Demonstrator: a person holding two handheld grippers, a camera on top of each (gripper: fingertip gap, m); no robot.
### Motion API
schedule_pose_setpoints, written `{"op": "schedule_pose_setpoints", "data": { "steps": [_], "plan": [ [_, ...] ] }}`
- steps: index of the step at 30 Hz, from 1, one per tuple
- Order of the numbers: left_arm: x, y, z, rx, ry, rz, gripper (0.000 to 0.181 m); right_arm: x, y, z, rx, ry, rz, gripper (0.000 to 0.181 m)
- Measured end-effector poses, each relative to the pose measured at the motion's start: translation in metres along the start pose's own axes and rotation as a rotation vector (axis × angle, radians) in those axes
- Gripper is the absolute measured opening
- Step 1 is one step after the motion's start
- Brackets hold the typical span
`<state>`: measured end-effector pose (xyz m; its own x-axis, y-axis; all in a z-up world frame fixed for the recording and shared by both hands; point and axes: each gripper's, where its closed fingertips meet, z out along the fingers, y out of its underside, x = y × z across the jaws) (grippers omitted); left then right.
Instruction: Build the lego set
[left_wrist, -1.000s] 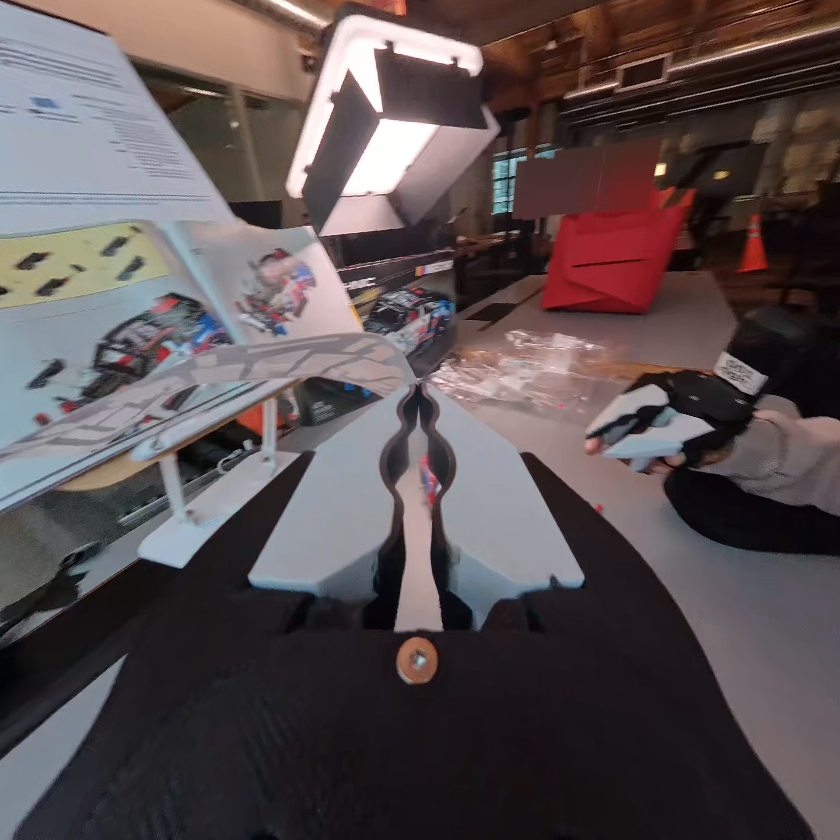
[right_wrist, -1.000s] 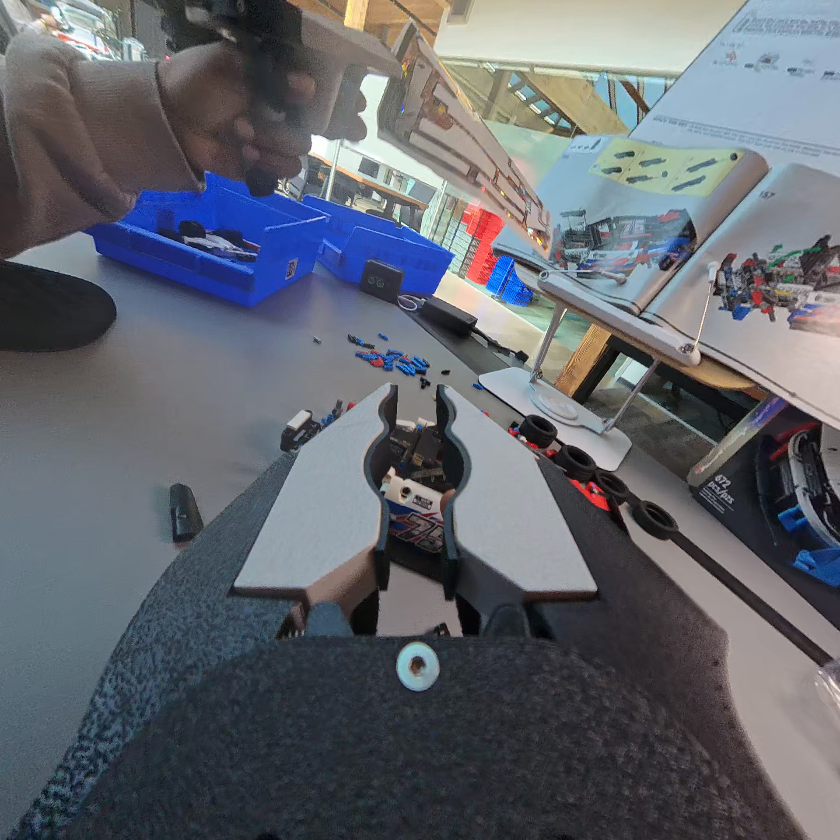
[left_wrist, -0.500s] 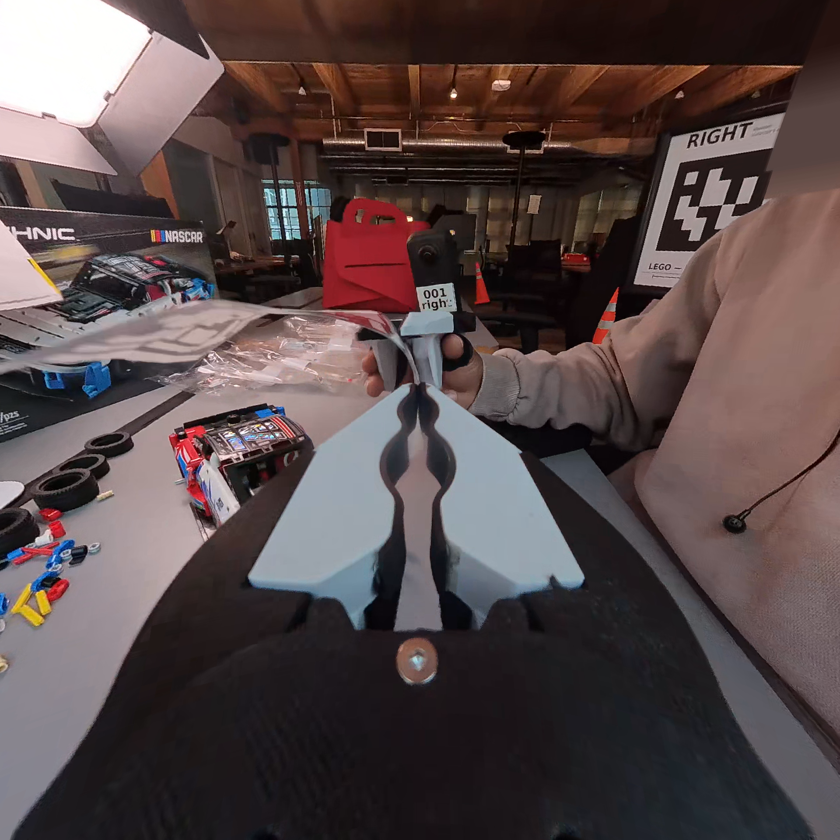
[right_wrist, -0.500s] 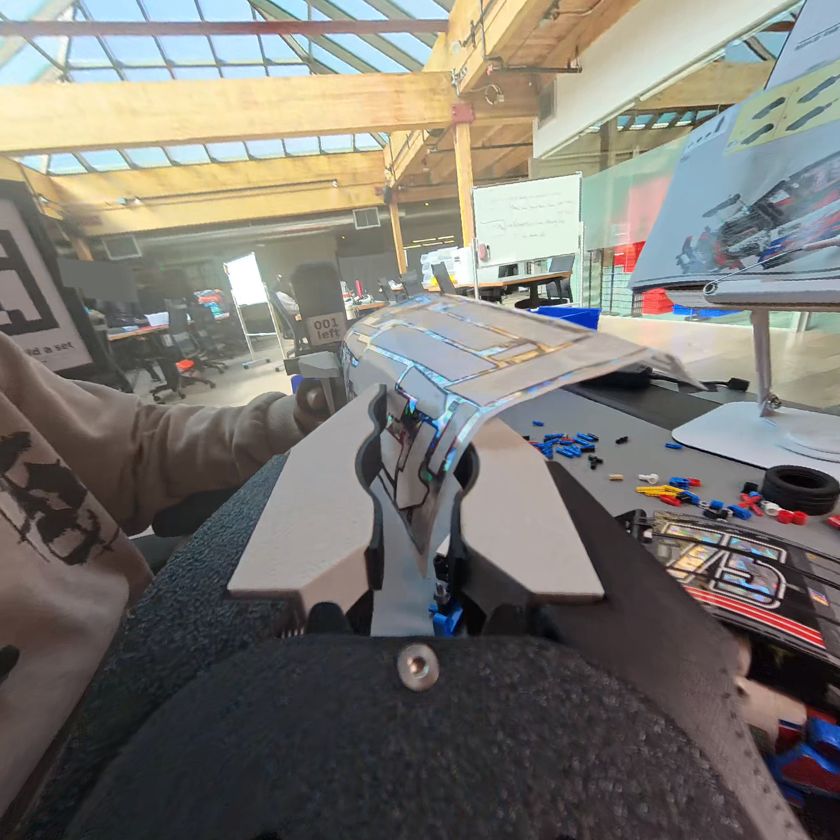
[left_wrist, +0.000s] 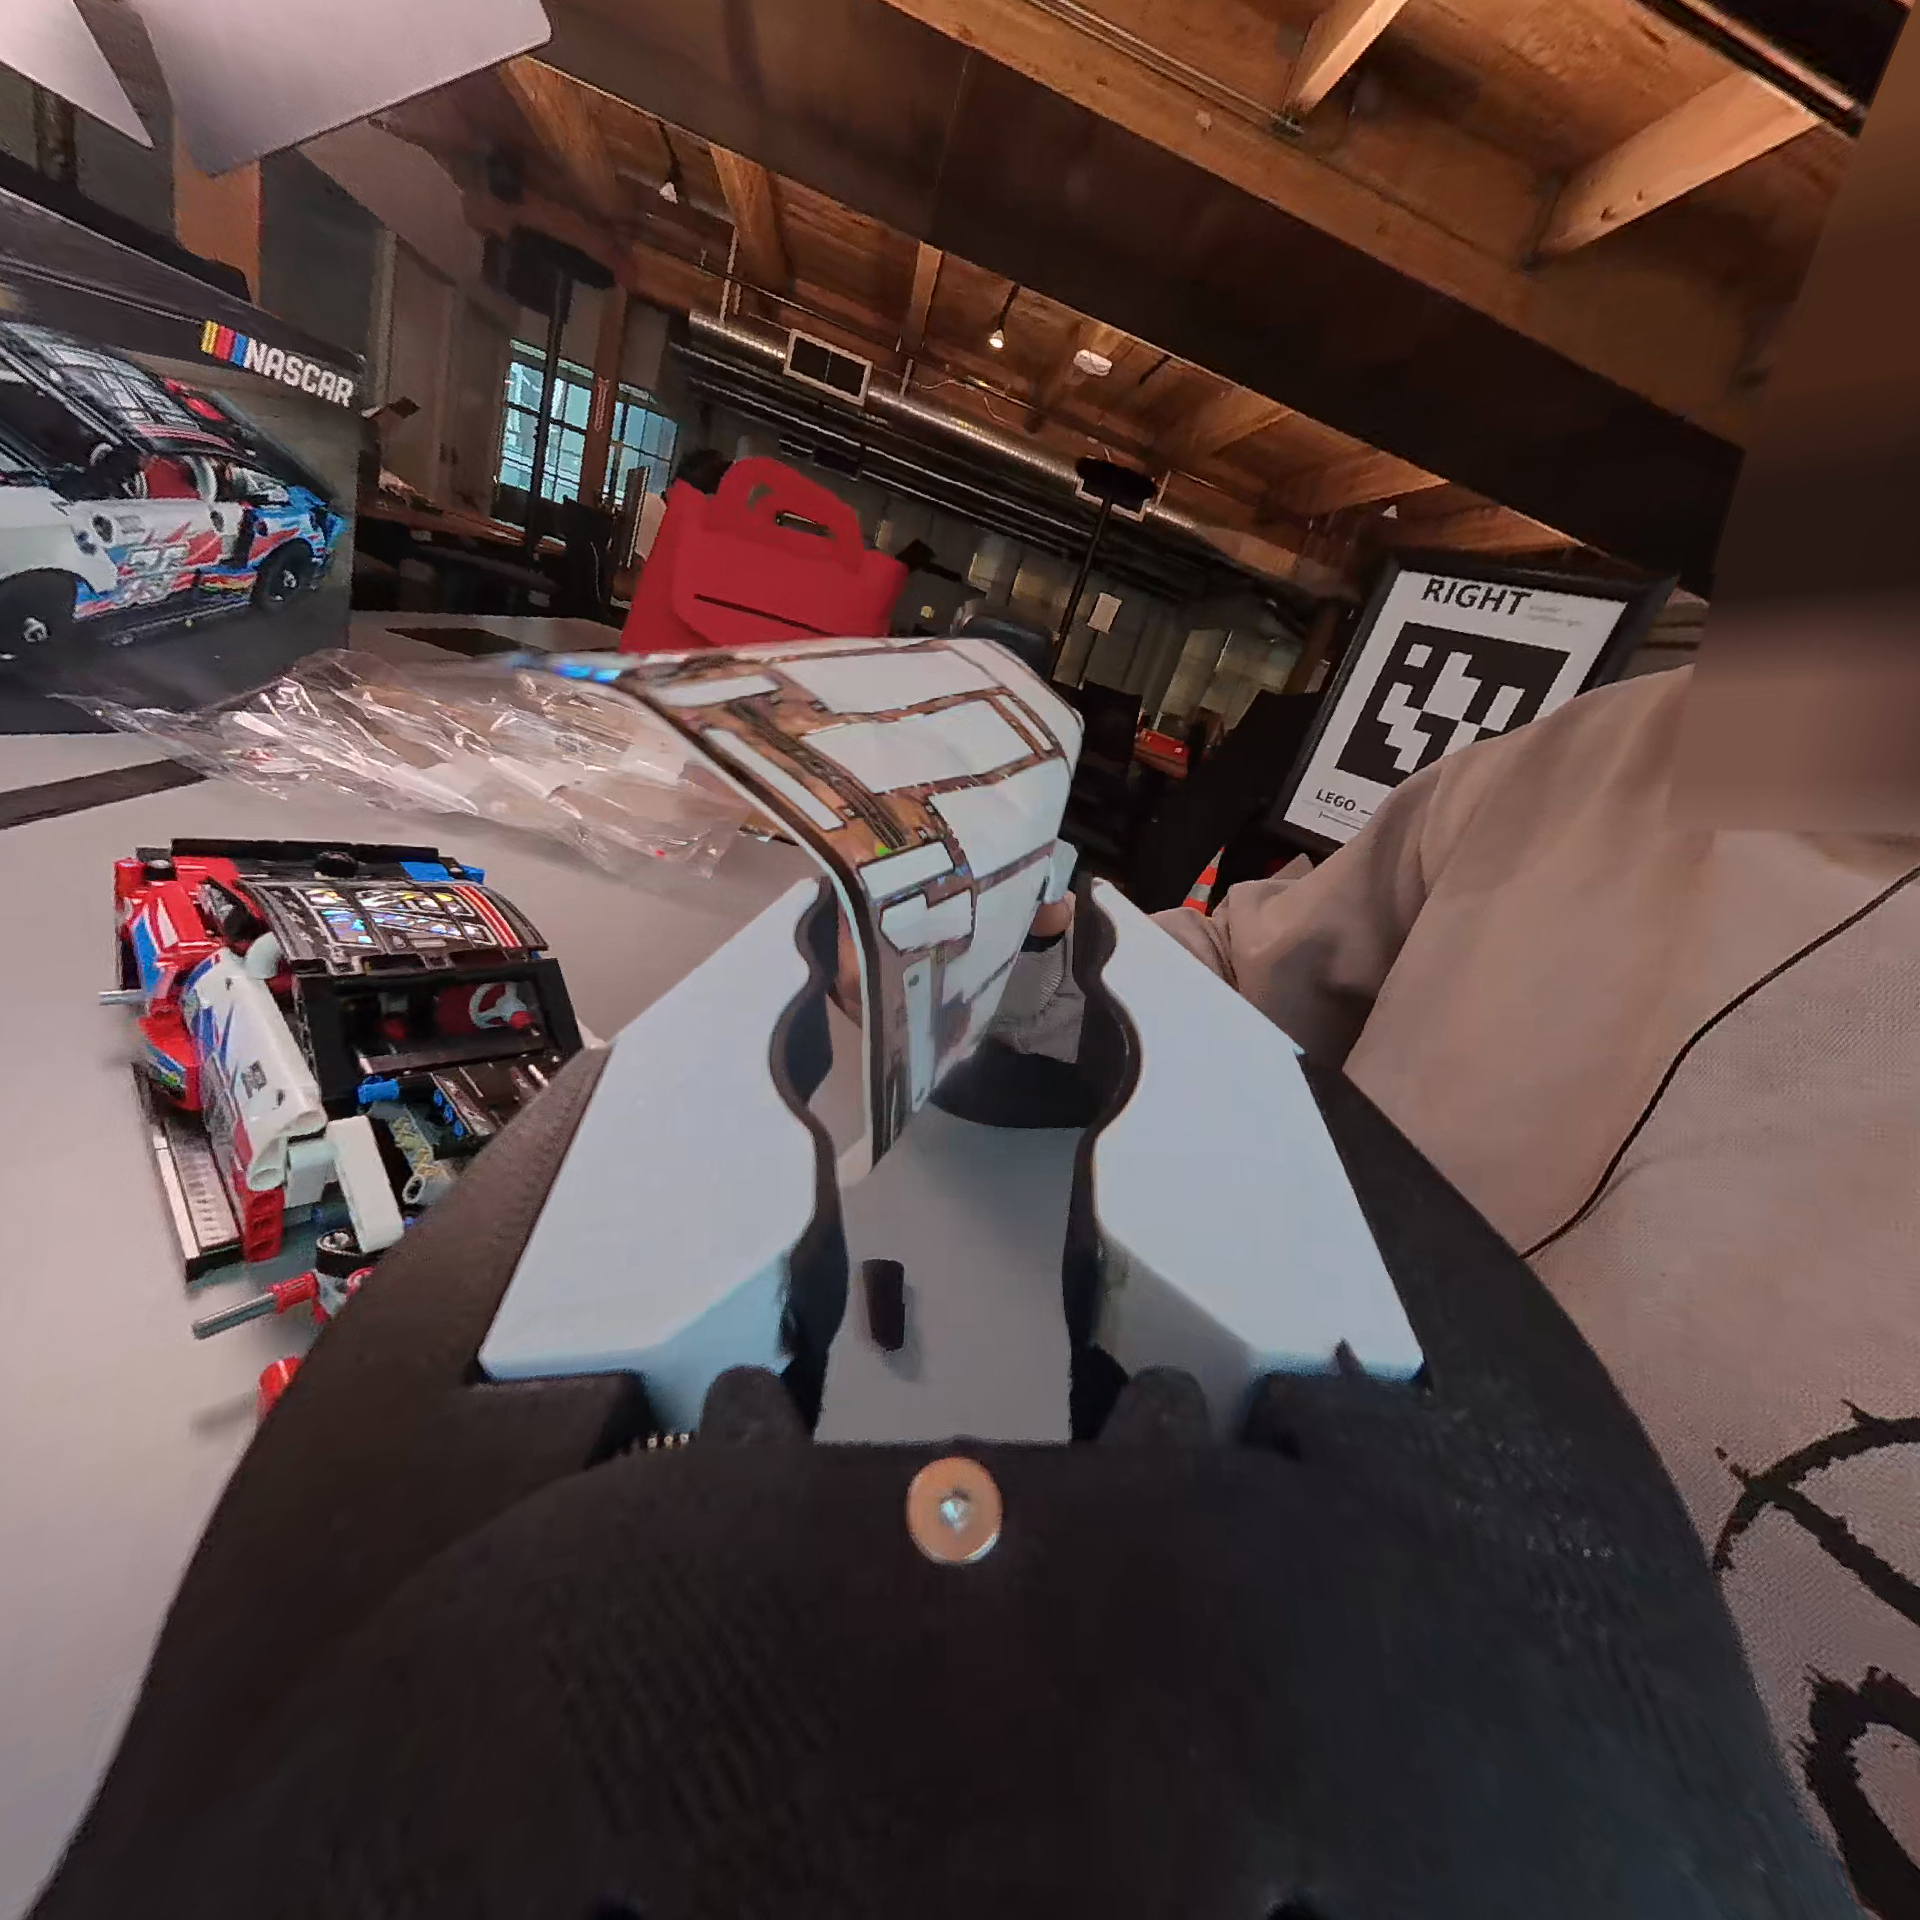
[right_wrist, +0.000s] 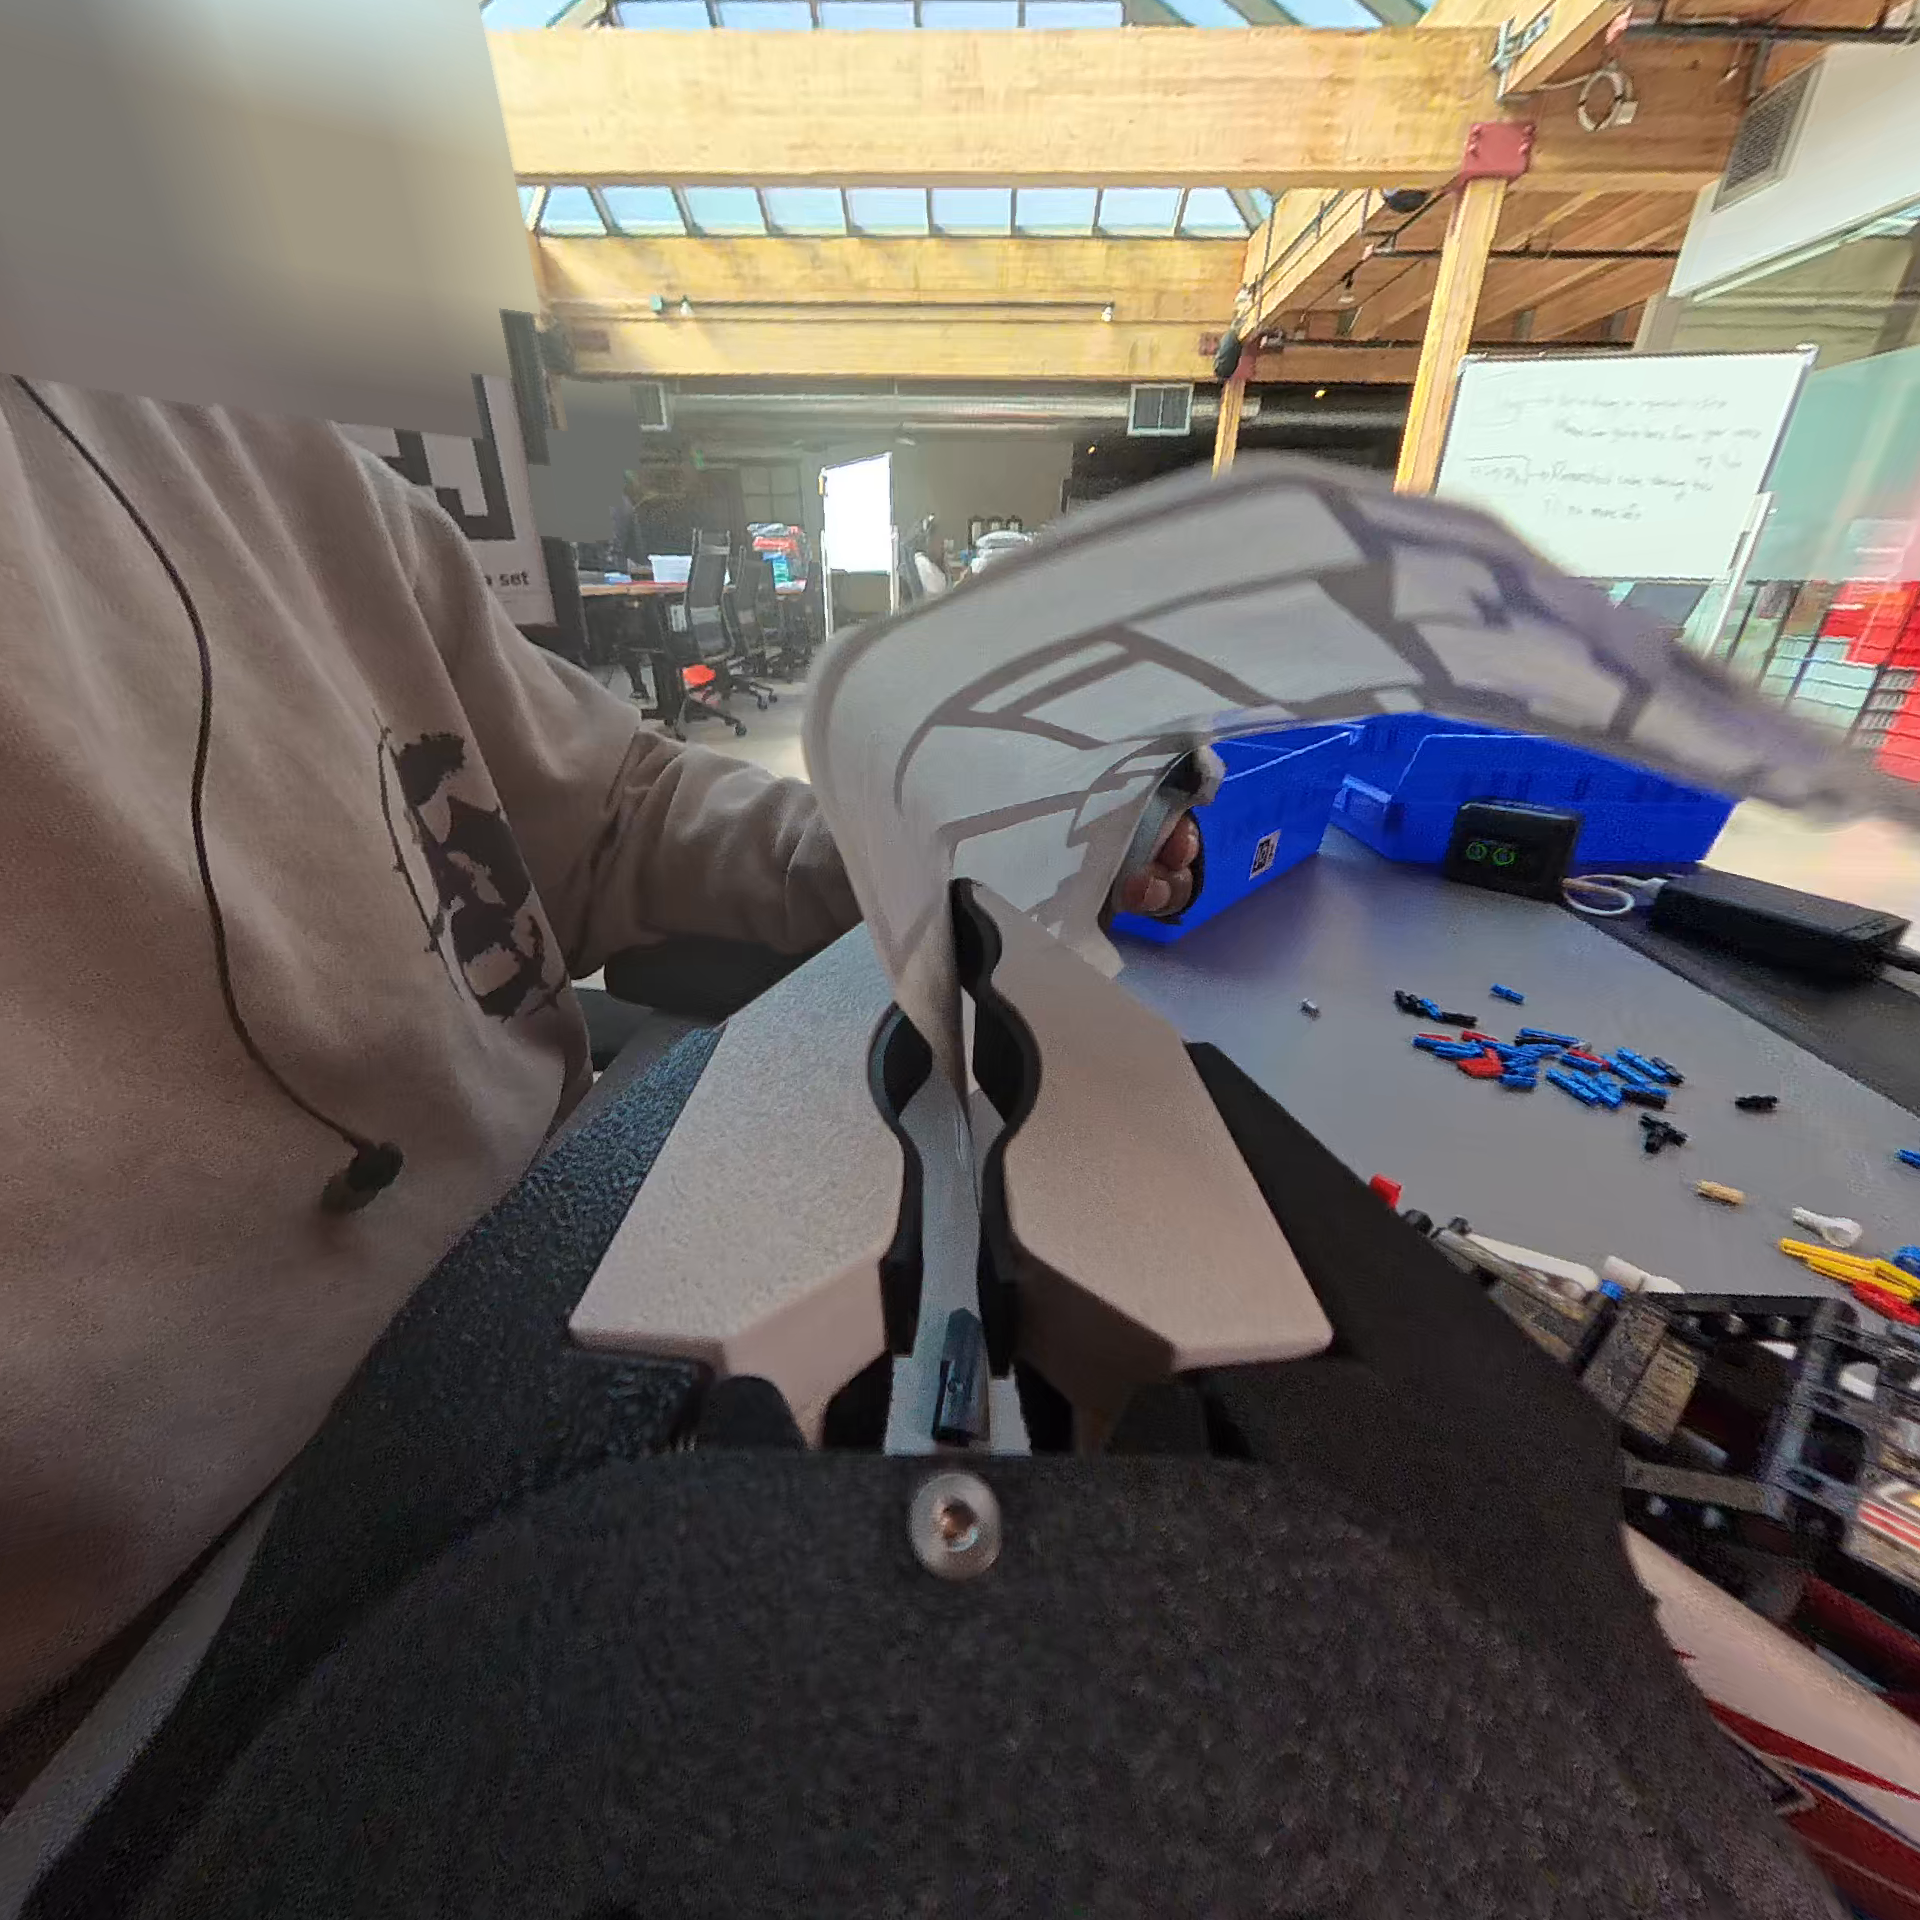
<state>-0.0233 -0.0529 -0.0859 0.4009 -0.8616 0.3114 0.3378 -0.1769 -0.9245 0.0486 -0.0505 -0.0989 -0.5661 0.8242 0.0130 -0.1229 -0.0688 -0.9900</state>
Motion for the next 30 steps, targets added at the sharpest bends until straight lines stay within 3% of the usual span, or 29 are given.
{"op": "schedule_pose_setpoints", "data": {
  "steps": [5, 11, 18, 23, 30],
  "plan": [
    [0.001, -0.005, 0.001, 0.059, 0.023, -0.061, 0.026, -0.013, 0.033, 0.009, -0.164, -0.049, -0.021, 0.000],
    [-0.015, -0.006, -0.003, 0.045, -0.093, -0.045, 0.001, 0.001, 0.035, 0.006, -0.135, -0.011, 0.146, 0.000],
    [-0.033, -0.006, -0.010, 0.042, -0.200, -0.066, 0.000, 0.028, 0.038, -0.002, -0.101, 0.071, 0.380, 0.000],
    [-0.035, -0.004, -0.012, 0.029, -0.214, -0.064, 0.000, 0.030, 0.038, -0.003, -0.099, 0.081, 0.370, 0.000],
    [-0.031, 0.001, -0.009, -0.003, -0.193, -0.044, 0.000, 0.037, 0.027, -0.008, -0.052, 0.117, 0.351, 0.013]
  ]
}}
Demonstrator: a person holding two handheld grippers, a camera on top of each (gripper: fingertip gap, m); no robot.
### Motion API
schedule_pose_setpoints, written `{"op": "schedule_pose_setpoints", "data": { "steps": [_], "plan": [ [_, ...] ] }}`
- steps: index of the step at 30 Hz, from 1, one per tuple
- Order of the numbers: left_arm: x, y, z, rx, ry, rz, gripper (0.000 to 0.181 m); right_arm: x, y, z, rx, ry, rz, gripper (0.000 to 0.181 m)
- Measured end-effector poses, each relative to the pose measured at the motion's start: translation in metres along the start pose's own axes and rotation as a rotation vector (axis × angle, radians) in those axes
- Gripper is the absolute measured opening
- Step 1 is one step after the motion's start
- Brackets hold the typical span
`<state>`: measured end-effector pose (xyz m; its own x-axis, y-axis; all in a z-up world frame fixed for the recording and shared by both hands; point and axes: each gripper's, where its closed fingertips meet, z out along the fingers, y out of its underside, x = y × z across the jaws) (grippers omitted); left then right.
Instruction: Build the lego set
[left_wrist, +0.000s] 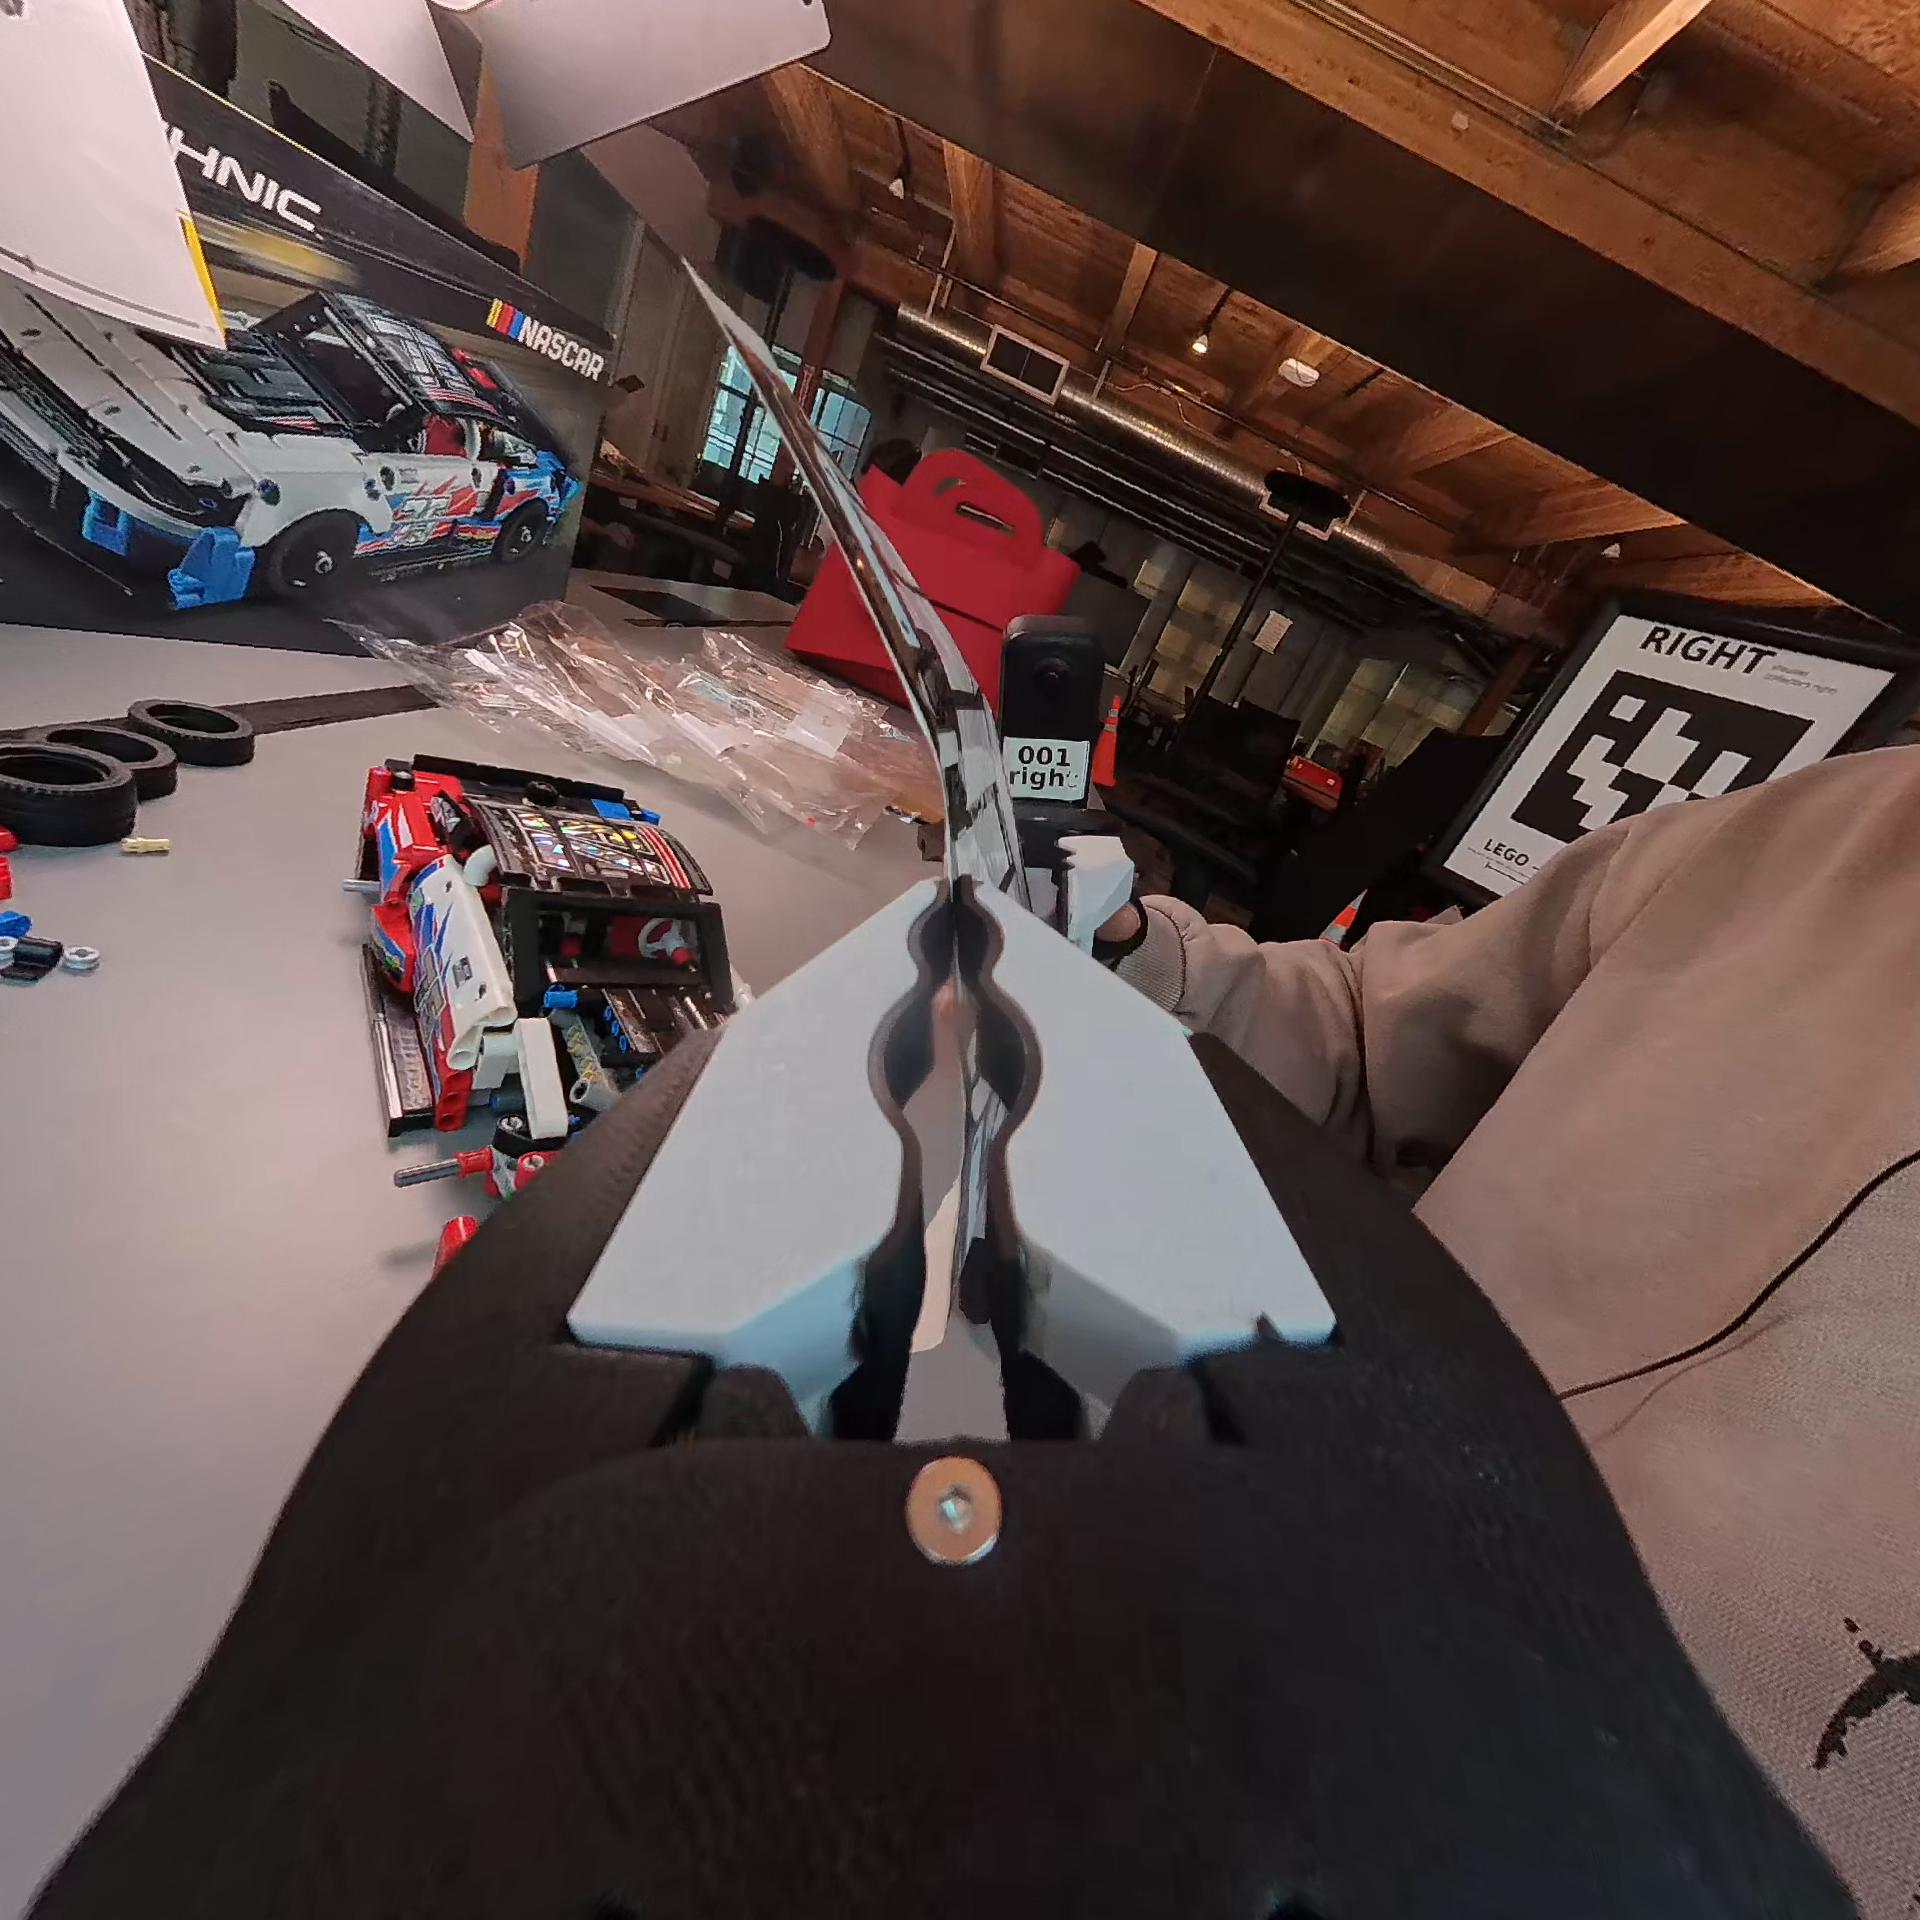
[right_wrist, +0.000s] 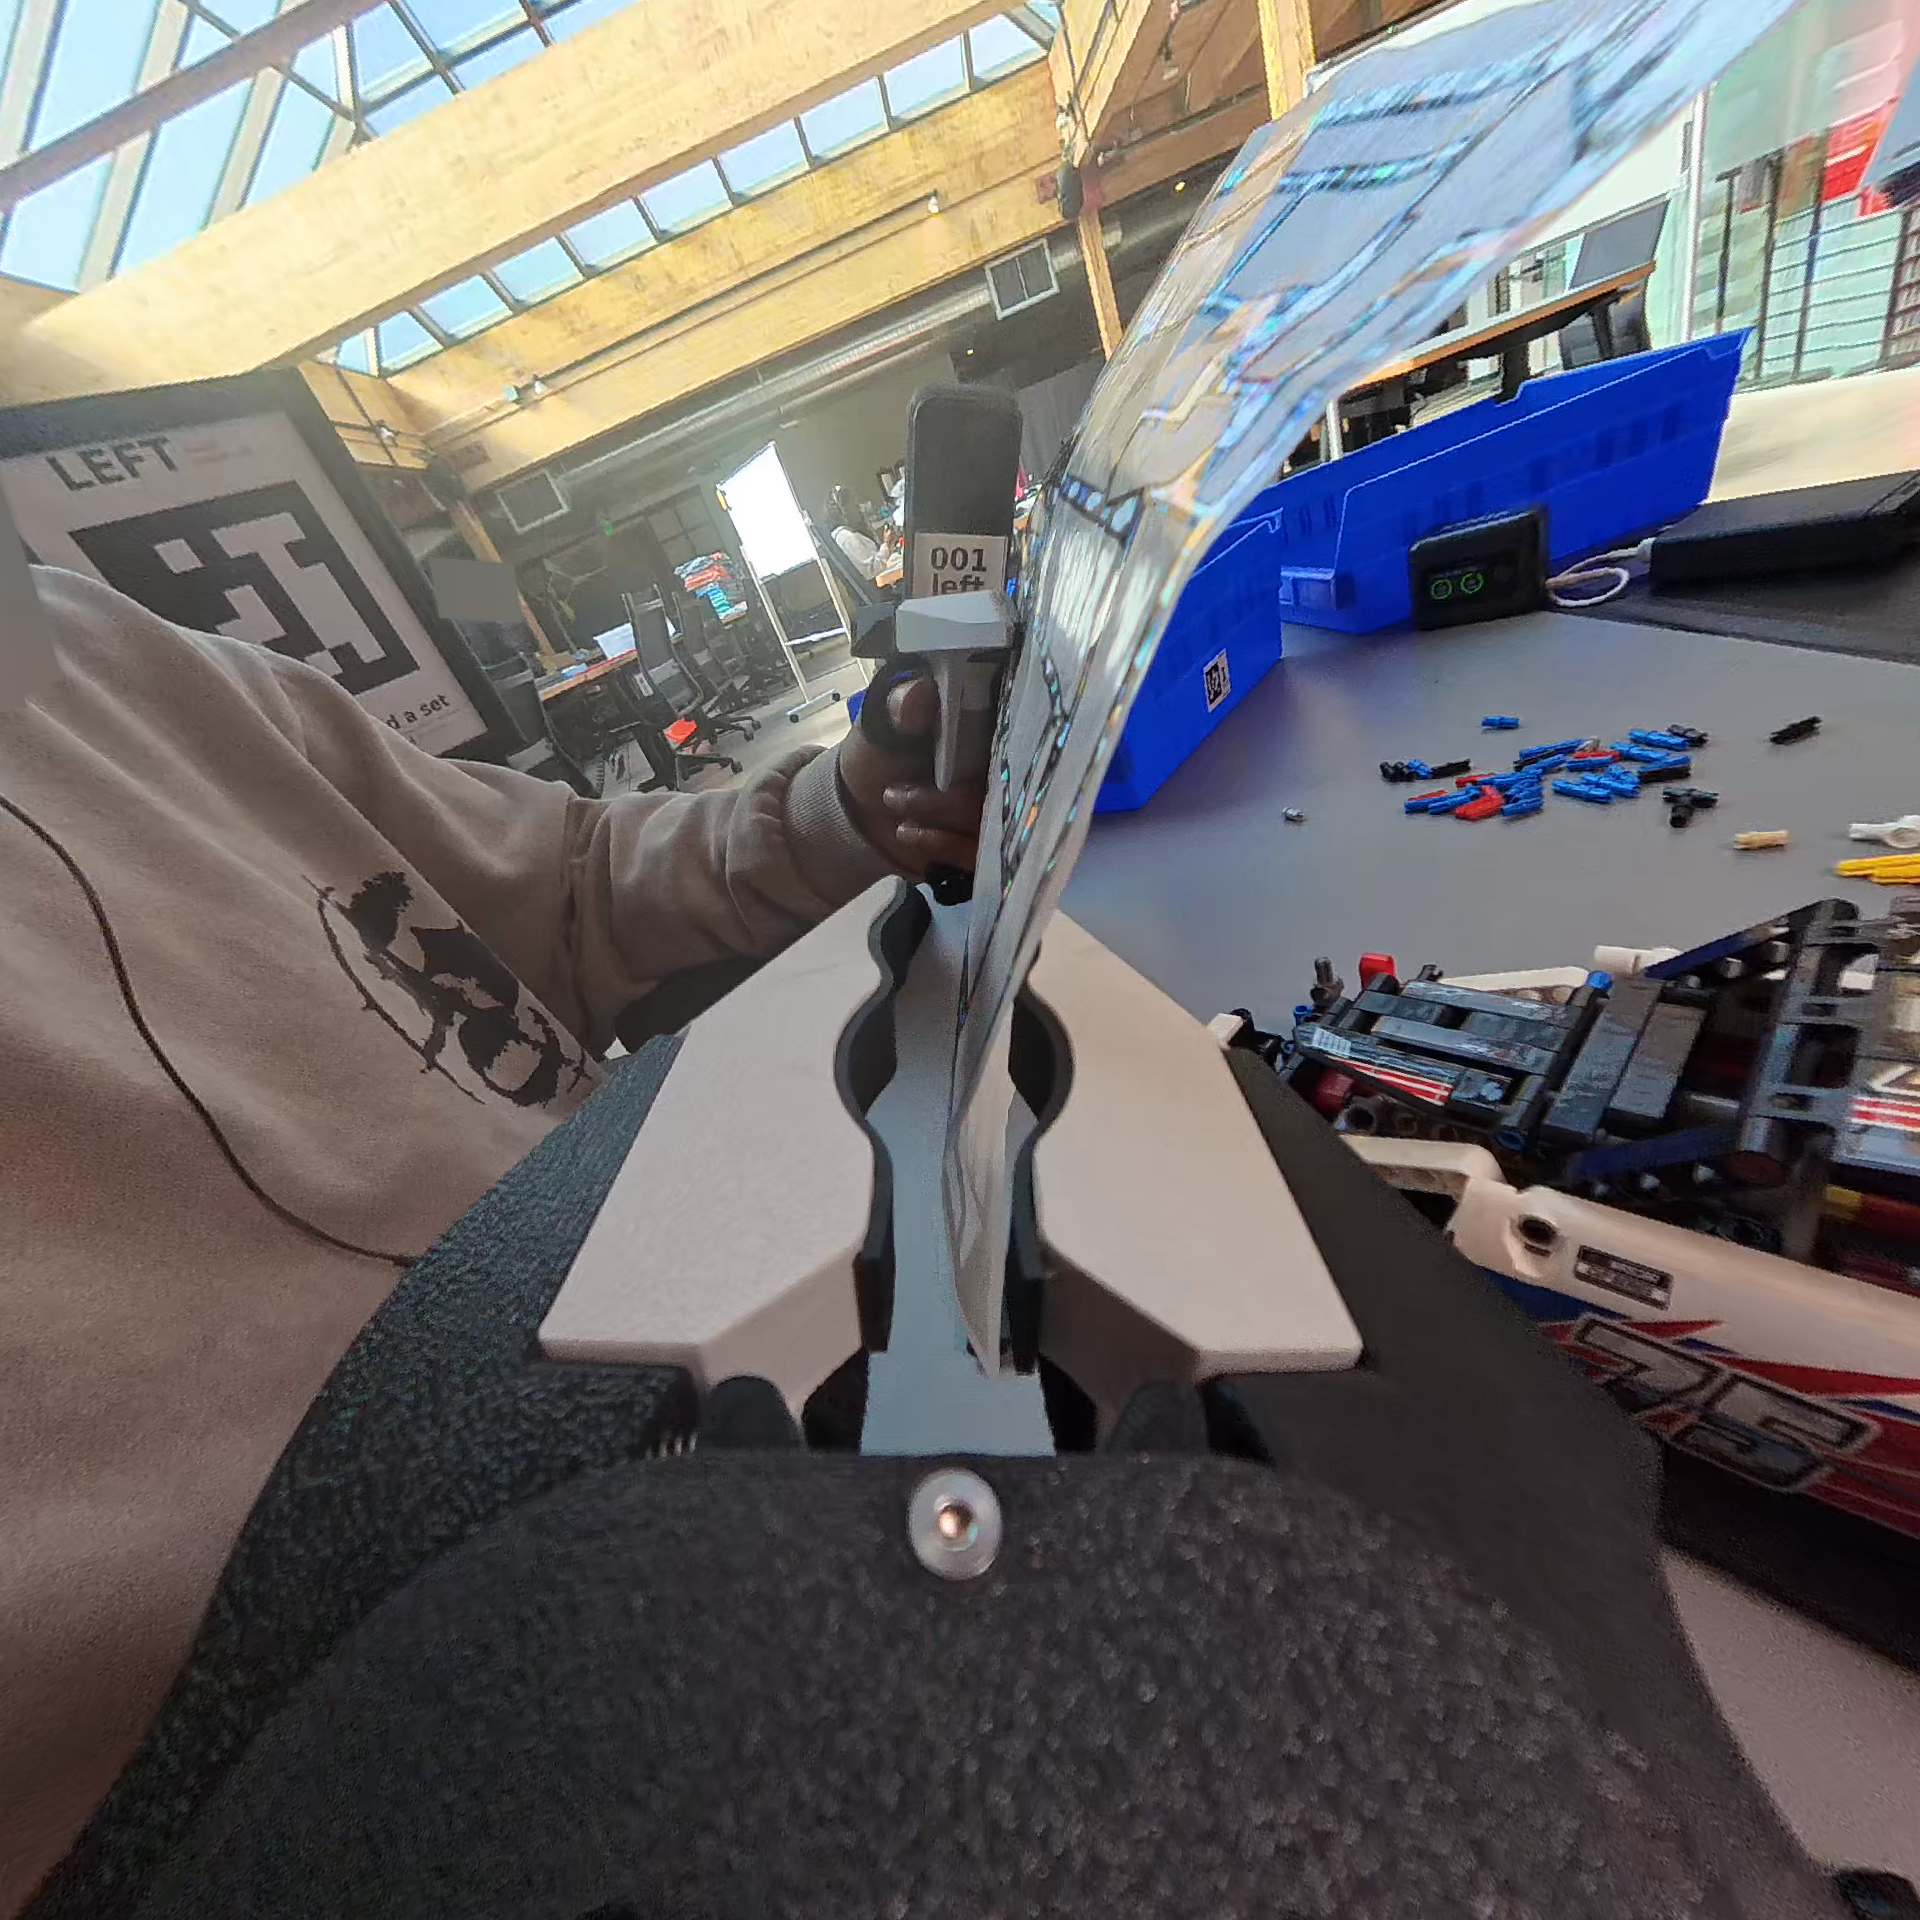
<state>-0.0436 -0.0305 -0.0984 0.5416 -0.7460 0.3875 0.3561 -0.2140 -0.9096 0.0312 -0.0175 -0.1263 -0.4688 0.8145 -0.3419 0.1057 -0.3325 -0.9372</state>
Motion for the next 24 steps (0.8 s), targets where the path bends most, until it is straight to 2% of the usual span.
{"op": "schedule_pose_setpoints", "data": {
  "steps": [3, 6, 8, 14, 24],
  "plan": [
    [0.003, 0.006, 0.003, -0.031, 0.014, 0.009, 0.000, 0.007, -0.012, -0.006, 0.062, 0.043, -0.011, 0.014],
    [0.006, 0.012, 0.006, -0.058, 0.025, 0.017, 0.000, 0.013, -0.024, -0.015, 0.121, 0.074, 0.010, 0.000],
    [0.008, 0.014, 0.008, -0.072, 0.026, 0.036, 0.000, 0.013, -0.028, -0.019, 0.141, 0.058, 0.031, 0.000],
    [0.011, 0.003, 0.005, -0.015, 0.031, 0.053, 0.007, 0.018, -0.025, -0.018, 0.142, 0.049, 0.131, 0.000],
    [0.009, -0.003, 0.002, 0.010, 0.015, 0.062, 0.001, 0.022, -0.014, -0.014, 0.116, 0.026, 0.251, 0.000]
  ]
}}
